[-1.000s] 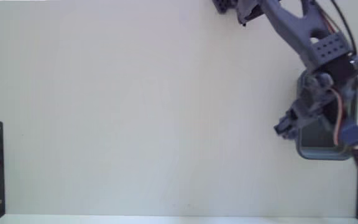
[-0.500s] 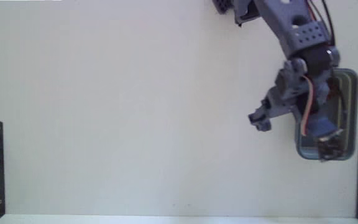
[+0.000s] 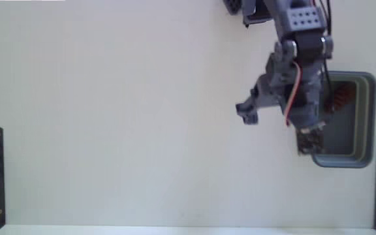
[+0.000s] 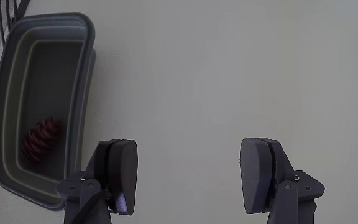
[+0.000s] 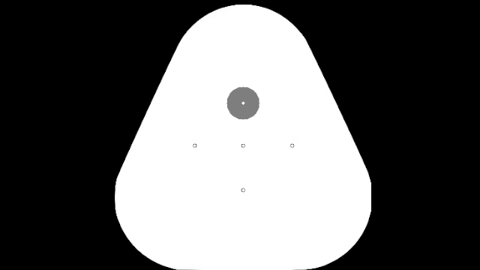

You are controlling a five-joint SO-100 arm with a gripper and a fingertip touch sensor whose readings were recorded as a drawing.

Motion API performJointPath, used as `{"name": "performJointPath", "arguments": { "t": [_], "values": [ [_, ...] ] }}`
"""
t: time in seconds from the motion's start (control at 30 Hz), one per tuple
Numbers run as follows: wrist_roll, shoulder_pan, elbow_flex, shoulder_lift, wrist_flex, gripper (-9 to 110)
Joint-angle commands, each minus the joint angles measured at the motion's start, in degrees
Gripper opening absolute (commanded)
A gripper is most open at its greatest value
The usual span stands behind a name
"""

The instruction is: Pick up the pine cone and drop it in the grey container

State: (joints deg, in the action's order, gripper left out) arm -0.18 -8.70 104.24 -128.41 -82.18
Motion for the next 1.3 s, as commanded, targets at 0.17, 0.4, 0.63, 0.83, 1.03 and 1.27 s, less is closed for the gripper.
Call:
{"name": "performJointPath", "arguments": {
  "t": [0.17,0.4,0.63,0.83,1.03,1.27],
  "values": [
    [0.18,4.41,4.73,-8.08,0.25,110],
    [0.18,6.94,8.02,-11.40,0.23,110],
    [0.18,8.42,9.94,-13.33,0.22,110],
    [0.18,8.70,10.31,-13.71,0.22,110],
    [0.18,8.70,10.31,-13.71,0.22,110],
    [0.18,8.70,10.31,-13.71,0.22,110]
  ]
}}
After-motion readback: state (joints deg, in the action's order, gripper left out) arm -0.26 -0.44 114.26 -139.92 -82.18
